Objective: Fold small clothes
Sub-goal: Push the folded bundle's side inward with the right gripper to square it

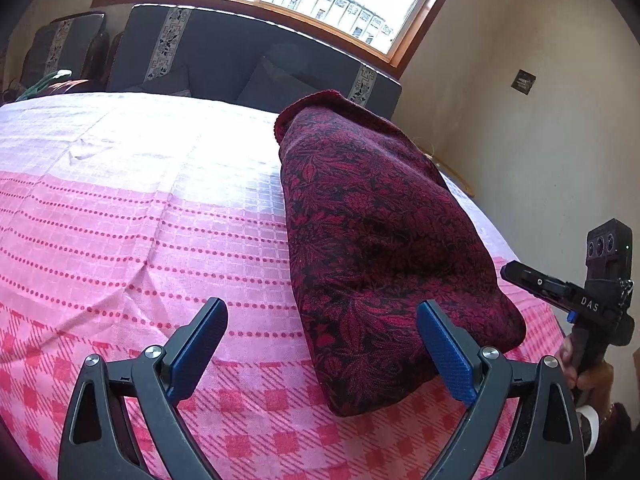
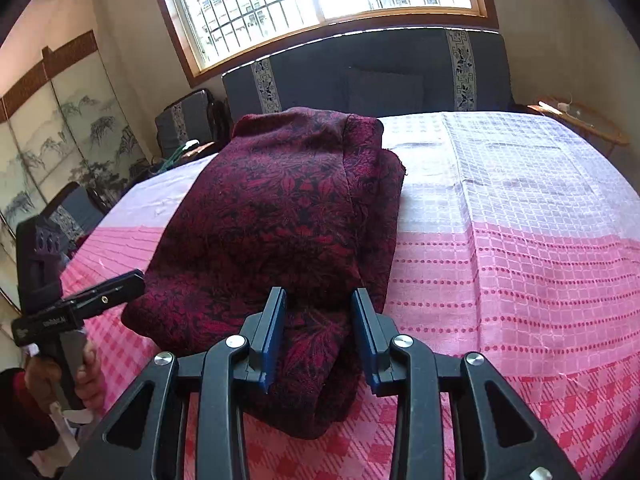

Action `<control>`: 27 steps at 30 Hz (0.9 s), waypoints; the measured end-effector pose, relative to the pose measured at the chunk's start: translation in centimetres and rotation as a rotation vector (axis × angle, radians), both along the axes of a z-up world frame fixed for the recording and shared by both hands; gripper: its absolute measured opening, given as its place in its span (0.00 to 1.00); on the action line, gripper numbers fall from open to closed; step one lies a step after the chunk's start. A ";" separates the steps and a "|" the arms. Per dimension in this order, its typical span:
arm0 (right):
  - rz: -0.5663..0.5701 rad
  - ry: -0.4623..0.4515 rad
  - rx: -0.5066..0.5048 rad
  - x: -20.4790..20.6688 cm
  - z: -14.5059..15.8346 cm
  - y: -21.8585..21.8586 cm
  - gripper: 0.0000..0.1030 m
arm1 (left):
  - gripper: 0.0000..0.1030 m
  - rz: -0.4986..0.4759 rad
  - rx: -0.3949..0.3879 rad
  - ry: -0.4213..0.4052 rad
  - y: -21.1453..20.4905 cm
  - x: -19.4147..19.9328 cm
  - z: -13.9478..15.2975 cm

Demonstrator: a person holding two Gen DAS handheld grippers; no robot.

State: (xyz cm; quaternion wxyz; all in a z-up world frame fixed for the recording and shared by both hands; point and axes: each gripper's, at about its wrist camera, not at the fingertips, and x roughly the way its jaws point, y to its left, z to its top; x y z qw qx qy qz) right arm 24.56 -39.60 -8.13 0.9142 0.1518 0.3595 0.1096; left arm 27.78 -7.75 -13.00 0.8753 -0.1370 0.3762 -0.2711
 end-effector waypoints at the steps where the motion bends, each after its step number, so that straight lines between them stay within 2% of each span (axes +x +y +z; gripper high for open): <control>1: -0.021 -0.009 0.039 0.4 0.6 -1.2 0.32 | 0.92 0.005 -0.016 0.001 0.2 -0.1 -0.1; 3: -0.039 -0.001 0.095 2.1 1.4 -2.9 0.34 | 0.92 0.011 -0.029 0.001 0.4 -0.4 -0.3; 5: -0.025 0.038 0.102 4.8 1.5 -3.5 0.39 | 0.92 0.025 -0.041 0.005 0.7 -0.5 -0.4; 9: -0.019 0.118 0.074 10.0 -0.4 -3.0 0.40 | 0.92 0.056 -0.057 0.013 1.4 -0.5 -0.7; 15: -0.011 0.118 0.155 13.4 -2.7 -2.3 0.42 | 0.92 0.083 -0.132 0.063 2.5 0.0 -1.5; 16: -0.008 0.111 0.145 13.7 -2.7 -2.1 0.36 | 0.92 0.087 -0.133 0.065 2.5 0.1 -1.5; 17: -0.005 0.112 0.135 14.0 -2.7 -1.9 0.22 | 0.92 0.091 -0.131 0.066 2.5 0.1 -1.5; 19: -0.016 0.092 0.128 14.2 -2.4 -1.9 0.16 | 0.92 0.088 -0.128 0.063 2.3 0.0 -1.4; 23: -0.044 0.046 0.096 15.2 -1.1 -2.3 0.13 | 0.92 0.092 -0.125 0.062 2.2 -0.1 -1.4; 27: -0.077 0.056 0.140 15.1 -2.4 -3.1 0.12 | 0.92 0.103 -0.129 0.064 2.0 -0.1 -1.3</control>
